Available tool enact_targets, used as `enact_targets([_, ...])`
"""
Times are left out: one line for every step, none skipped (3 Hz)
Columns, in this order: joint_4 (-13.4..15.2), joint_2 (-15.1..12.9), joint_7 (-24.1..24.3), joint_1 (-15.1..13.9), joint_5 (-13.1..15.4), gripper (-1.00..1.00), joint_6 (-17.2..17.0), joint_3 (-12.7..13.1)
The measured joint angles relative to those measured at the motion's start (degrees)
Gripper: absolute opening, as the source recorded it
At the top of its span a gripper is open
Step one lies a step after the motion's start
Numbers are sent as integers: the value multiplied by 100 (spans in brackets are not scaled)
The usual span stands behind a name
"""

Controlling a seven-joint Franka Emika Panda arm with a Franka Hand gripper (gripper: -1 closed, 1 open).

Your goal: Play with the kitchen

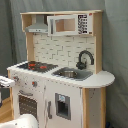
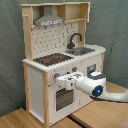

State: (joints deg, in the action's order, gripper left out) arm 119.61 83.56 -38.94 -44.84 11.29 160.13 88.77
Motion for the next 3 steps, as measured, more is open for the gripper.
enact_targets([20,4,-84,135,7,100,-189,-550])
enact_targets([18,12,-161,373,9,100,-566,-969])
enact_targets([3,36,-240,629,38,100,-984,-1405])
